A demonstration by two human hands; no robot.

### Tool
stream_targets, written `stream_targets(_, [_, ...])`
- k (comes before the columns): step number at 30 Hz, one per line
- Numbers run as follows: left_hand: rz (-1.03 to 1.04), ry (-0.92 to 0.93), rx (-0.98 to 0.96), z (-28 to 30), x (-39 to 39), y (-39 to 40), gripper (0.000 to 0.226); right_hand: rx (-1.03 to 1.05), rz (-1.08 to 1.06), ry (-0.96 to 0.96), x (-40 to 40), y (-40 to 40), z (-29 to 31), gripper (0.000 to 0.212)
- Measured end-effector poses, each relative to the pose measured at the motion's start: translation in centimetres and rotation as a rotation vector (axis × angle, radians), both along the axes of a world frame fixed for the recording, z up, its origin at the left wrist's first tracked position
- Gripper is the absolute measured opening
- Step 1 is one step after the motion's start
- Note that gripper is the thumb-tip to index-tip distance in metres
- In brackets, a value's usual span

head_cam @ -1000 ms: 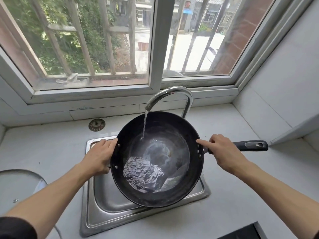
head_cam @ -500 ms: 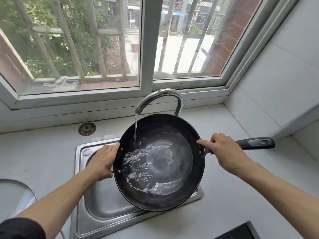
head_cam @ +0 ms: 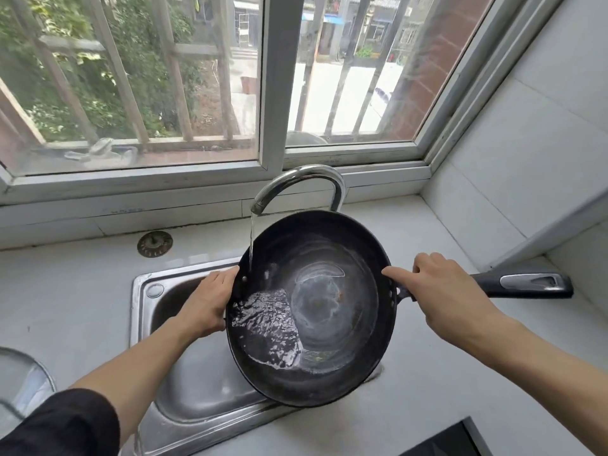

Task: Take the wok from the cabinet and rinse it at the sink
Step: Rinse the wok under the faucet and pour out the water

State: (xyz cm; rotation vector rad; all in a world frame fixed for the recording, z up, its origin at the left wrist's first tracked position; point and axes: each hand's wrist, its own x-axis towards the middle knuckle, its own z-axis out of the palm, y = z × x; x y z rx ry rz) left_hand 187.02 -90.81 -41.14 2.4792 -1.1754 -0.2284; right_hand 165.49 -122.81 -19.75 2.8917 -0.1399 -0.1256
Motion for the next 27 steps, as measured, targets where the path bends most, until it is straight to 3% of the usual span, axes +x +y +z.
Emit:
stream_targets(14, [-0.049,-0.071,-0.055,-0.4,1.5,-0.9,0.102,-0.052,-0.025,-0.092,-1.8,0.1,-2.4,0.08])
stream_targets(27, [-0.01,-0.203,0.098,0.9,3.0,0.4,0.095,0.04,-0.072,-0.106,-2.5,-0.2,-4.5,0.09])
